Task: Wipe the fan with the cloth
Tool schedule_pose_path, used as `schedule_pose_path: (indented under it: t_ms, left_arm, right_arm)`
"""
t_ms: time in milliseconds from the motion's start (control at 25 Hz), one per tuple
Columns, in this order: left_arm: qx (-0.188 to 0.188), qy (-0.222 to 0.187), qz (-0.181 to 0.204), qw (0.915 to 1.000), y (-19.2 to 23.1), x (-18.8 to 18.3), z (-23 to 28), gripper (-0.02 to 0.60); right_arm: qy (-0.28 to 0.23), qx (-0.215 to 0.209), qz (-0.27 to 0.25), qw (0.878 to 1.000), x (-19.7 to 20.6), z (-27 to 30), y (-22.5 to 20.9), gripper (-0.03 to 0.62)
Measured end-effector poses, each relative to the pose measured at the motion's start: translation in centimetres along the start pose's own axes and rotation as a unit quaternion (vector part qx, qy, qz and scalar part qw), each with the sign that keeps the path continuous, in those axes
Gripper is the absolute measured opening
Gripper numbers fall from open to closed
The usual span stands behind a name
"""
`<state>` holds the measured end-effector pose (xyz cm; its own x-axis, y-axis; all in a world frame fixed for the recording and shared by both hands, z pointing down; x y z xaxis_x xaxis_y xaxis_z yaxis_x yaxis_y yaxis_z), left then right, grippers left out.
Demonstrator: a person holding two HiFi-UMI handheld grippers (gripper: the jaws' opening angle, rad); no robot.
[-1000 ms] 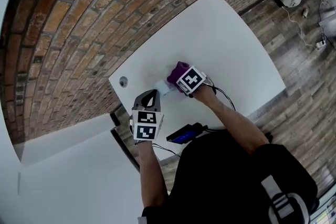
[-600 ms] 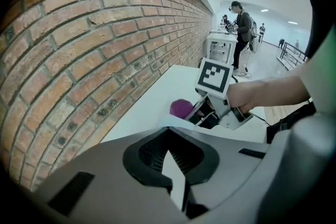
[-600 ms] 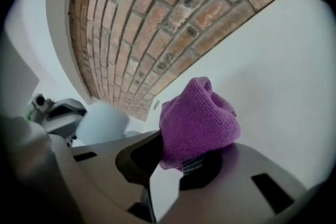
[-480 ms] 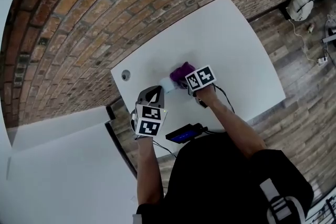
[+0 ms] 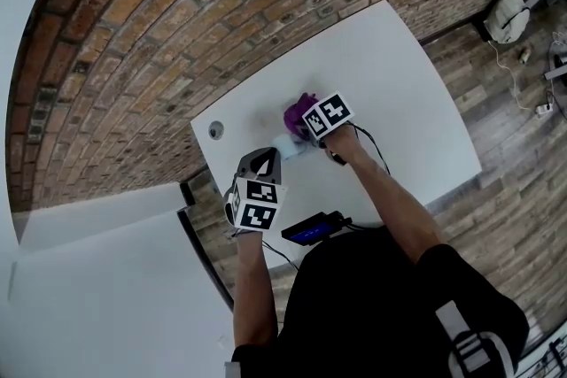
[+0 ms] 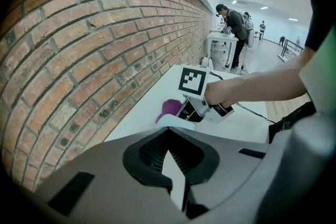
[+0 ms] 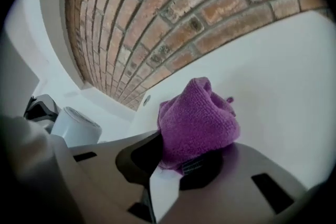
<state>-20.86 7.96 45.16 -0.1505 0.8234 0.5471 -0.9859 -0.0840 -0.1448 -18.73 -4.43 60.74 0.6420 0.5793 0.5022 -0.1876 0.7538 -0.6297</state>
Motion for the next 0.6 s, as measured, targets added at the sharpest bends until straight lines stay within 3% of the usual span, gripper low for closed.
schedule_pose_path:
  t_ms: [80, 280, 440, 520, 600]
  left_arm:
    - [-0.002, 0.001, 0.002, 1.0, -0.1, 0.0, 0.0, -0.002]
    - [-0.004, 0.006, 0.009, 0.9999, 0.1, -0.2, 0.0, -0.002]
    - [-0.005, 0.002, 0.009, 0.9999, -0.1, 0.0, 0.0, -0.002]
    - [-0.008, -0.006, 0.008, 0.9999, 0.1, 0.1, 0.0, -0.001]
    - [-0.017, -0.015, 0.003, 0.9997, 0.3, 0.3, -0.2, 0.0]
  right_arm:
    - [0.005, -0.027, 0.025, 0.999, 1.8, 0.8, 0.4, 0.066]
    - [-0.017, -0.006, 0.048, 0.999, 5.8, -1.5, 1.6, 0.066]
    - [0.059, -0.055, 0.04, 0.996, 11.6, -2.5, 4.5, 0.066]
    - [0.047, -0.05, 0.045, 0.997, 11.6, -3.4, 4.3, 0.066]
    - [-0.006, -0.032, 0.049, 0.998, 8.7, -5.0, 3.3, 0.066]
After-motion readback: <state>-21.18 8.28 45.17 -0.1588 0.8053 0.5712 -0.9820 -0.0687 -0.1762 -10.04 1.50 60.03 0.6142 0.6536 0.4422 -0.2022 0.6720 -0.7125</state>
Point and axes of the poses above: the fingertips, and each gripper's own axes: z forward along the fingers, y to its left, x out of its underside, the point moved 6 cm from there along -z, backward along the fingers, and after that the axes turned 7 degrees about -z, right-handed, at the moved point
